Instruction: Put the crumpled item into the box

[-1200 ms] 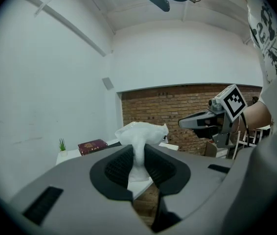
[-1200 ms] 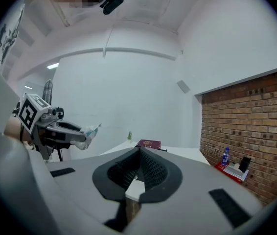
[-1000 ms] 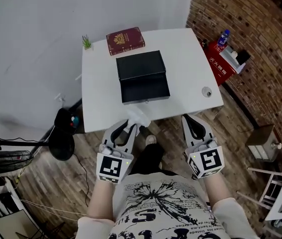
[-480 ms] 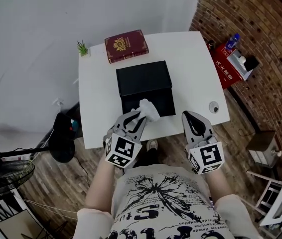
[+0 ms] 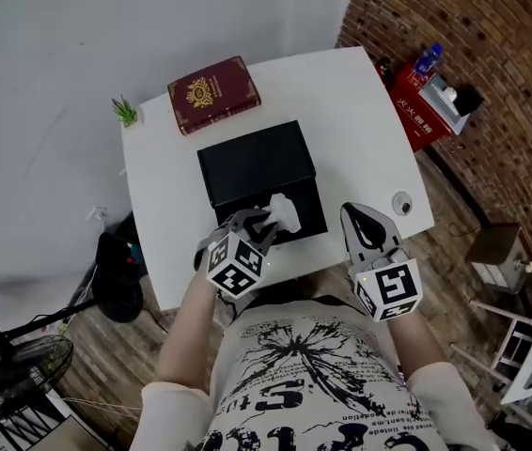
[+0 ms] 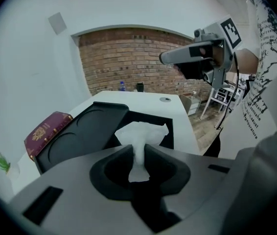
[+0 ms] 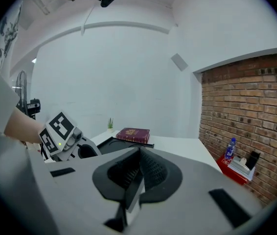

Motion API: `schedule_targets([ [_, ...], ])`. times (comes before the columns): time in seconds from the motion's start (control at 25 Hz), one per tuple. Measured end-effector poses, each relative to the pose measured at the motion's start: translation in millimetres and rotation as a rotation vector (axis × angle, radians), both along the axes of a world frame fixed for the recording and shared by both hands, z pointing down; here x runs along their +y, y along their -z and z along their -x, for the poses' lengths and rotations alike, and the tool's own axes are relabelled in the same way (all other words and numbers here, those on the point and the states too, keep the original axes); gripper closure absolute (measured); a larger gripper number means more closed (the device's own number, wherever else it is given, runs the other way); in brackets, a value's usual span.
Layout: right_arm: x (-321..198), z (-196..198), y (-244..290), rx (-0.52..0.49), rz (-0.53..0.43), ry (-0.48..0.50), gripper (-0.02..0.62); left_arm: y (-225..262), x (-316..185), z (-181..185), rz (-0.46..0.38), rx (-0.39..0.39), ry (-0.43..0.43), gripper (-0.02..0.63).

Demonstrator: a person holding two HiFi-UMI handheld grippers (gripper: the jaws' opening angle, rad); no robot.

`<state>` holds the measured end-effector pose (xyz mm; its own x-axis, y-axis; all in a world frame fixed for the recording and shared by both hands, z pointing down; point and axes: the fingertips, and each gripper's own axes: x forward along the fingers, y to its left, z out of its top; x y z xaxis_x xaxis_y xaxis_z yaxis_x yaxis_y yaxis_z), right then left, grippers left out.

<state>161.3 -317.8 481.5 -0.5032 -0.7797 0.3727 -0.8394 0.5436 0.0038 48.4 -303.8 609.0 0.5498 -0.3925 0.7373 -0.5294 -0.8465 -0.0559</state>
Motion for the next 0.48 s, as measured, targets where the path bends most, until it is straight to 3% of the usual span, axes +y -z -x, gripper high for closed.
schedule_targets([
  [0.48, -21.6, -21.7, -16.2, -0.015, 0.056, -0.091, 0.58, -55.7, -20.9, -13.0, 0.159, -0.076, -0.051, 0.518],
])
